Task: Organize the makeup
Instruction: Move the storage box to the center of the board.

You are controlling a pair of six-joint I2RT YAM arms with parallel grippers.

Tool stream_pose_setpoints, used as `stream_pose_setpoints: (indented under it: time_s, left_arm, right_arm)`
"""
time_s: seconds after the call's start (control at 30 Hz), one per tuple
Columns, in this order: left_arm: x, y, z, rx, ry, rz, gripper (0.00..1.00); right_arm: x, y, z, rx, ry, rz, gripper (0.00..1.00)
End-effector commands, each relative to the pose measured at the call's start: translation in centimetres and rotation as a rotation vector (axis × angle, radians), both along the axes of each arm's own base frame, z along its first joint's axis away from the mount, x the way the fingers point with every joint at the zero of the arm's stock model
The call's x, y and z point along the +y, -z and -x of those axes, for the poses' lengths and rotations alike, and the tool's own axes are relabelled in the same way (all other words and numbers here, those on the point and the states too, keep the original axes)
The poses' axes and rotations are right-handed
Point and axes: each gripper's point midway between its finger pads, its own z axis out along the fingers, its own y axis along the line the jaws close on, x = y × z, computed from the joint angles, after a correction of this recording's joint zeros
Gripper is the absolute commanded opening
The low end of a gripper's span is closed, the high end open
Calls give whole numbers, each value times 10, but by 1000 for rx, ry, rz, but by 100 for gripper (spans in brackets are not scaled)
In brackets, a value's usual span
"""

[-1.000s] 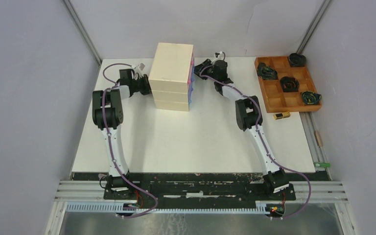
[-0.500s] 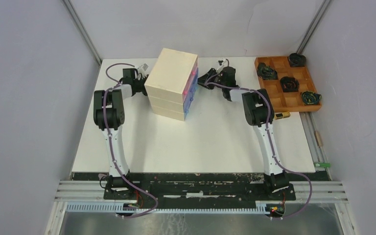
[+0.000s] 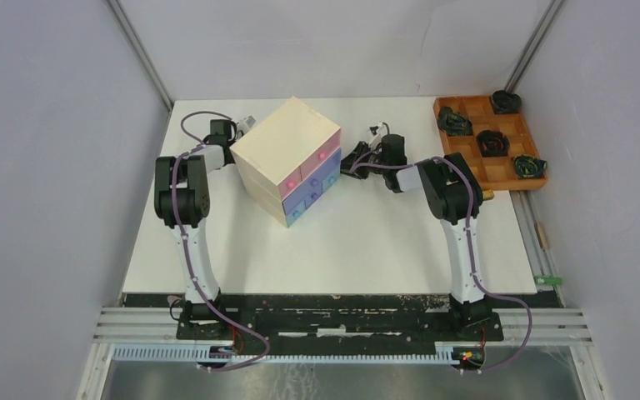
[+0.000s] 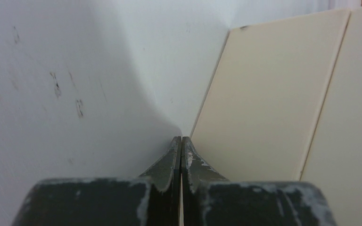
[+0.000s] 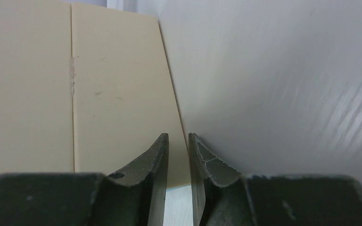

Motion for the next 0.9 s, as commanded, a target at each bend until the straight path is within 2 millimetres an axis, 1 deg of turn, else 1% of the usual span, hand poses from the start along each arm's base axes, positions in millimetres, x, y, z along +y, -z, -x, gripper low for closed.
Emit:
stream_pose_setpoints:
  time_s: [0.0, 0.1, 0.17, 0.23, 0.3, 0.4, 0.43, 0.53, 0.63, 0.73, 0.8, 0.87]
  left_arm:
    - [-5, -20, 19, -23, 61, -38, 3]
    - [-2, -20, 28, -24, 57, -58, 3]
    - [0, -20, 33, -22, 55, -71, 3]
    - [7, -18, 34, -19, 34, -110, 3]
    - [18, -17, 28, -22, -6, -147, 3]
    - [38, -23, 10, -35, -86, -162, 4]
    - [46, -30, 1, -52, -114, -170, 5]
    - [75, -46, -20, -95, -200, -208, 7]
    - [103, -69, -40, -142, -288, -226, 7]
    - [127, -99, -56, -199, -371, -236, 9]
    - [135, -125, -63, -254, -406, -230, 11]
    - [133, -151, -65, -305, -409, -216, 12]
  right_arm:
    - [14, -23, 34, -54, -91, -31, 28]
    - [10, -19, 44, -40, -85, -27, 28]
    - [9, -20, 47, -47, -84, -21, 28]
    - [7, -19, 47, -49, -81, 8, 28]
    - [3, -15, 42, -42, -69, 55, 30]
    - [-10, -5, 30, -20, -30, 156, 38]
    - [-17, -2, 23, -16, -8, 189, 42]
    - [-36, -2, 4, -16, 35, 248, 51]
    - [-52, -4, -16, -14, 75, 288, 53]
    - [-72, -5, -34, -12, 113, 355, 54]
    - [-86, -11, -43, -23, 137, 403, 55]
    - [-101, -18, -45, -33, 162, 456, 55]
